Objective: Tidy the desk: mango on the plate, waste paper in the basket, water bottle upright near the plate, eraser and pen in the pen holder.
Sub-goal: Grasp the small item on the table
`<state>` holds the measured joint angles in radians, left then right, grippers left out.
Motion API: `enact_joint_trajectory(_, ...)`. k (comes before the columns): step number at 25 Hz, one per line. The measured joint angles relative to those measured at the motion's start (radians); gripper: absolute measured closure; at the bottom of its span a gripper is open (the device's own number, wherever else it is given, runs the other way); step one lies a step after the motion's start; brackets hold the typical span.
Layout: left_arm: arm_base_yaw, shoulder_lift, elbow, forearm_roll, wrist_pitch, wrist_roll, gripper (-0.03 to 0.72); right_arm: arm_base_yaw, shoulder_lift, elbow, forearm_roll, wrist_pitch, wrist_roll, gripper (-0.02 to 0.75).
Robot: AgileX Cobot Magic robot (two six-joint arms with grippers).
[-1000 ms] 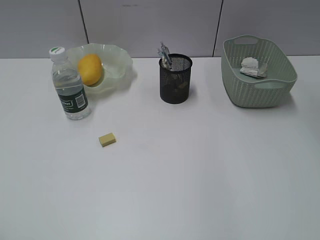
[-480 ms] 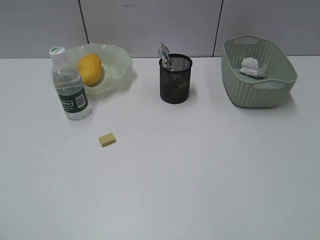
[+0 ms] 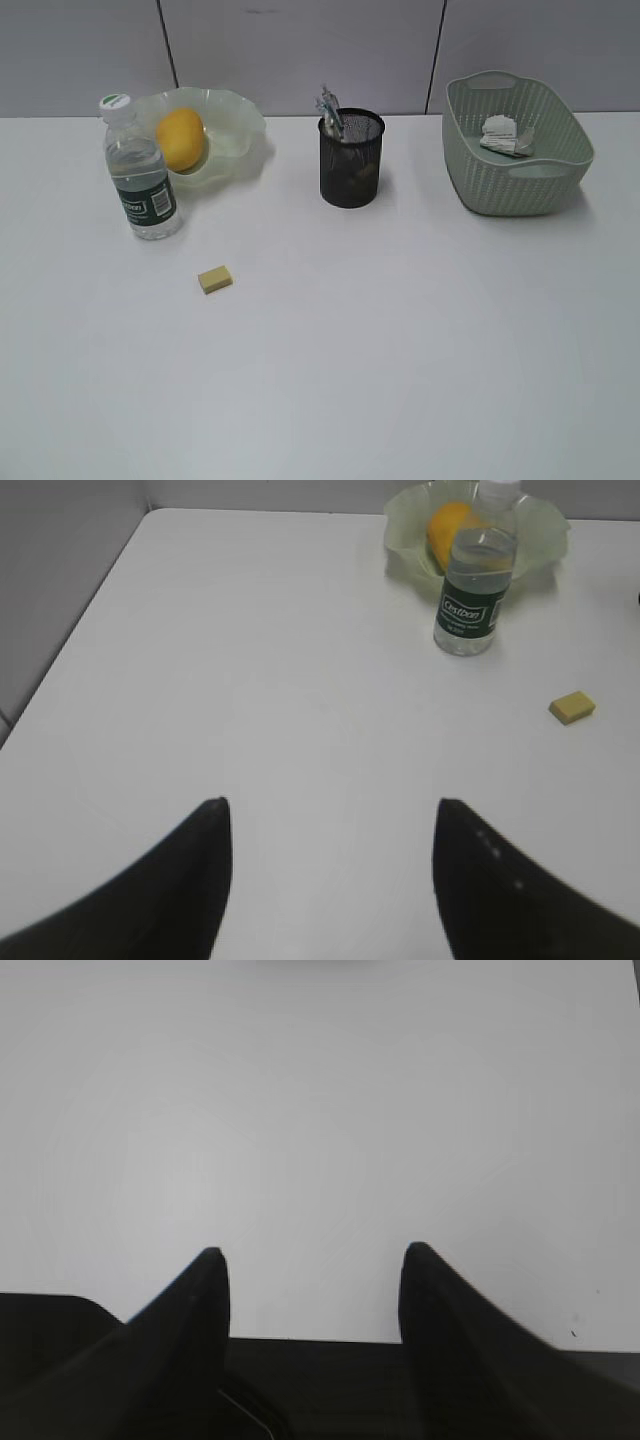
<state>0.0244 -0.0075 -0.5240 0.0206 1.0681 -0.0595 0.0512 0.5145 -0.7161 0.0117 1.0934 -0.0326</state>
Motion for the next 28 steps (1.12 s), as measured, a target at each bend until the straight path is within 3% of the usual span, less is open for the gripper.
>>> enact_joint_trajectory(11, 0.000, 0.000, 0.000, 0.000, 0.000, 0.000, 0.207, 0.000, -0.493, 0.143, 0.006, 0.000, 0.000, 0.300)
enact_joint_trajectory(28, 0.000, -0.001, 0.000, -0.002, 0.000, 0.000, 0.207, 0.005, -0.524, 0.211, 0.002, -0.040, 0.000, 0.300)
